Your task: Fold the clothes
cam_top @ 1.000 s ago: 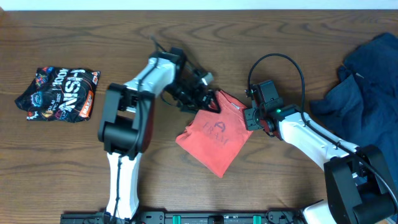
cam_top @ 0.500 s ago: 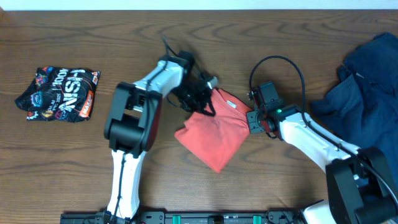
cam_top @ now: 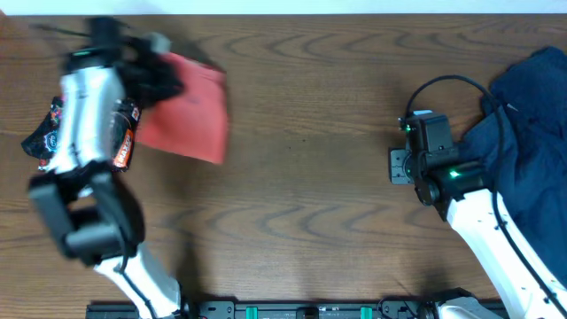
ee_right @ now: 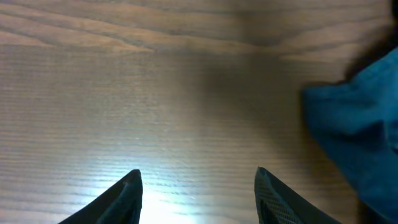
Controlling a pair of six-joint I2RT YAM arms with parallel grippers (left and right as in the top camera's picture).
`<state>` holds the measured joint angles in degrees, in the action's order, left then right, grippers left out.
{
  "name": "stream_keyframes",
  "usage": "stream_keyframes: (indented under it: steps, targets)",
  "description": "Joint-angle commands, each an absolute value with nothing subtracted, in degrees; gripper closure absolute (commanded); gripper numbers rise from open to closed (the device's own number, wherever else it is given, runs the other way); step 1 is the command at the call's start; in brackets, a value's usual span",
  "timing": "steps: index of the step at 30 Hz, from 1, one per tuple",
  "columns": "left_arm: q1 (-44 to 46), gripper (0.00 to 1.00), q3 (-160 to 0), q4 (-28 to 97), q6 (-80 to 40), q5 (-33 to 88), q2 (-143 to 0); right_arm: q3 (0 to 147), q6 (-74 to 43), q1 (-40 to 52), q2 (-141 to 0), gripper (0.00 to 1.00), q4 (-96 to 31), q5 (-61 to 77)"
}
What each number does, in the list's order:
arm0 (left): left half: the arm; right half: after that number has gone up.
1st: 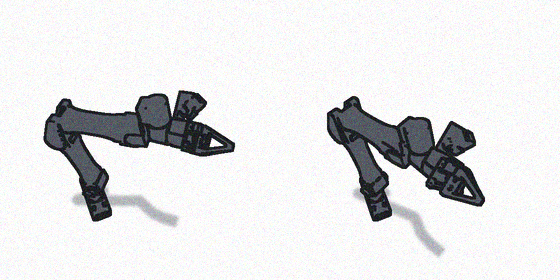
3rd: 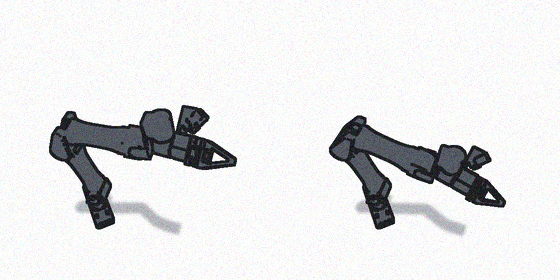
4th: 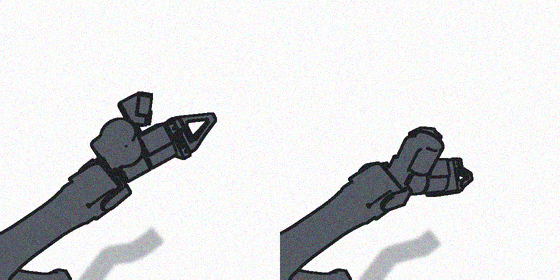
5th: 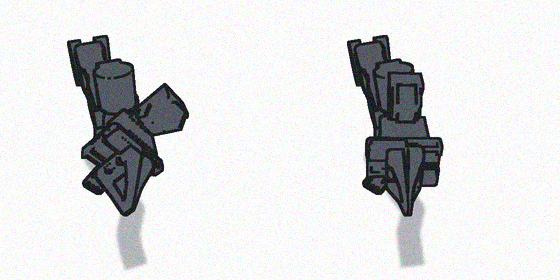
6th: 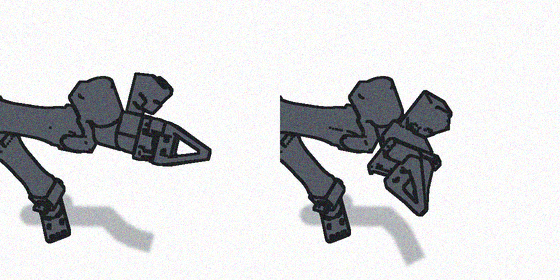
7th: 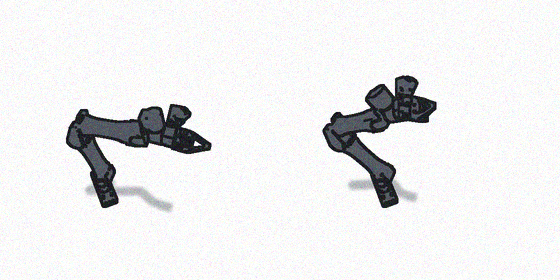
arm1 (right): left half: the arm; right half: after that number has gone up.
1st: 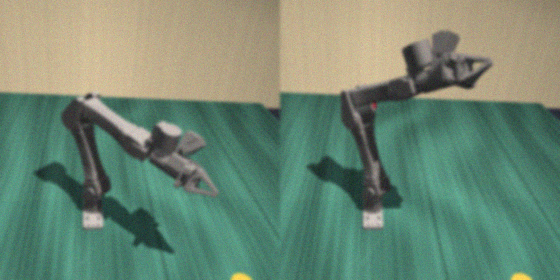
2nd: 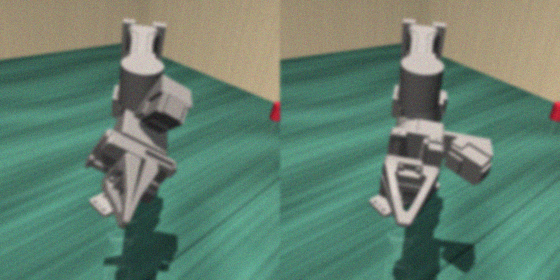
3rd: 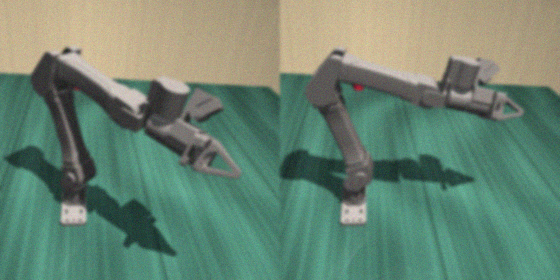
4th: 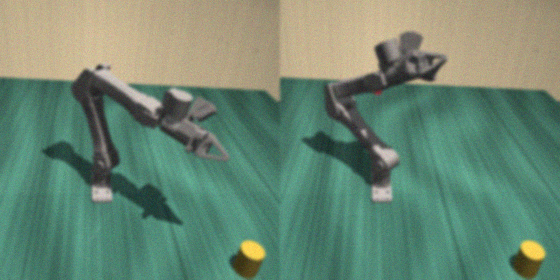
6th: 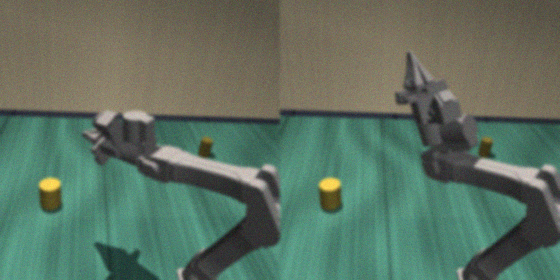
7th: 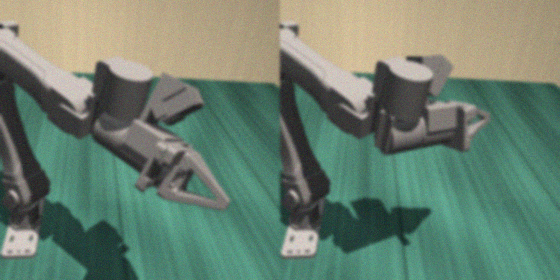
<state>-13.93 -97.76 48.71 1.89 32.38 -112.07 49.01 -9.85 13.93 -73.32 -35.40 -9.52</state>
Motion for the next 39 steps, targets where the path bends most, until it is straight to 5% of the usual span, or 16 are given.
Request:
stream_keyframes:
  steps: [1,13,14,16,17,35,39]
  targets:
    - [-20.4,0.94,-98.7,47.0,-1.4,30.4,-109.5,49.8,-10.2,13.3,-72.3,0.44,-36.1,-10.1]
    - [-36.6,0.93,-98.5,42.6,-3.4,30.3,-110.8,49.8,-10.7,13.3,-72.3,0.45,-37.1,-9.8]
    - [-37.2,0.83,-98.5,42.6,-3.3,30.3,-111.1,49.8,-10.7,13.3,-72.3,0.44,-37.1,-9.6]
    - [-38.2,0.07,-98.3,42.7,-3.3,30.3,-111.8,49.8,-10.7,13.3,-72.3,0.44,-37.1,-9.1]
    - [-38.6,0.02,-98.1,42.7,-3.3,30.3,-112.0,49.8,-10.7,13.3,-72.3,0.44,-37.1,-9.1]
    - [-39.4,0.02,-98.0,43.7,-10.4,26.7,-112.4,49.8,-10.7,13.3,-72.3,0.42,-38.2,-8.5]
    - [-35.3,0.02,-97.6,44.5,-10.0,34.0,-112.4,49.8,-10.7,13.3,-72.5,0.38,-36.7,-4.0]
